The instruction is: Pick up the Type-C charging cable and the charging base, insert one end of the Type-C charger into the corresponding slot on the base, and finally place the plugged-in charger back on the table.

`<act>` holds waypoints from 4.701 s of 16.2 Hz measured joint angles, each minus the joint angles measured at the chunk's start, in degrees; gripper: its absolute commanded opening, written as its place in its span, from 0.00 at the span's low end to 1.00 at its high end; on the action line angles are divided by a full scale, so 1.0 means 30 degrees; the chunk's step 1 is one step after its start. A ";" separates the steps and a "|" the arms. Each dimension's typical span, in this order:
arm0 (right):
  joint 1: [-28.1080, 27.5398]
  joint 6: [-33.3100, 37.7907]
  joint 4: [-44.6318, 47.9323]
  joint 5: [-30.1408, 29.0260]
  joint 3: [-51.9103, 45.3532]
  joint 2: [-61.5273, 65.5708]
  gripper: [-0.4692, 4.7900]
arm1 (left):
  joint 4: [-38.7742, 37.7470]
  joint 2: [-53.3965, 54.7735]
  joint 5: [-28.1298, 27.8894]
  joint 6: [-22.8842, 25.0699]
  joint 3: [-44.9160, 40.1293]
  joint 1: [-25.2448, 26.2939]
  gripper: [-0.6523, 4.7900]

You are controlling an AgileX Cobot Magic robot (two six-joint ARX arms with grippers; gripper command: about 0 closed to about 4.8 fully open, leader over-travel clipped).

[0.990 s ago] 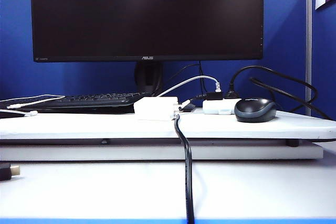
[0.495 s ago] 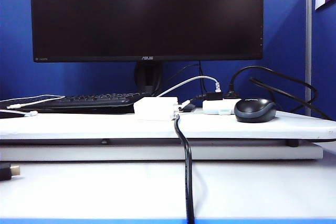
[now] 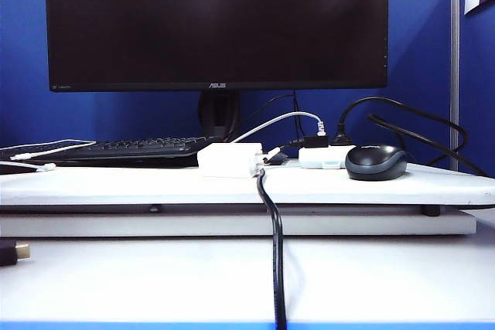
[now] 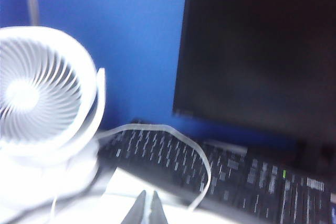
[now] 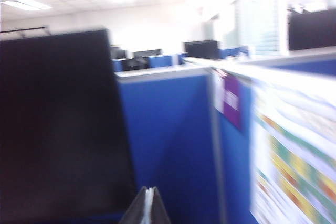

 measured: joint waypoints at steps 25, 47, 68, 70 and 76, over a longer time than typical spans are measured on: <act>0.2652 0.1923 -0.2215 -0.8233 0.5282 0.7278 0.09 | -1.1934 1.9343 -0.1144 0.5100 1.0724 -0.2382 0.73; 0.2637 0.1931 -0.1727 -0.8204 0.5289 0.7118 0.09 | -1.1577 2.1143 0.1712 0.4707 1.0732 -0.2390 0.67; 0.2637 0.1931 -0.1239 -0.8196 0.5282 0.7118 0.09 | -1.1067 2.2090 0.0313 0.6186 1.1118 -0.2980 0.67; 0.2637 0.1931 -0.0969 -0.8204 0.5289 0.7118 0.09 | -1.1723 2.2046 -0.0073 0.6586 1.1169 -0.3497 0.67; 0.2637 0.1931 -0.0692 -0.8429 0.5289 0.7118 0.09 | -1.2699 2.2010 -0.0831 0.6834 1.1358 -0.5115 0.67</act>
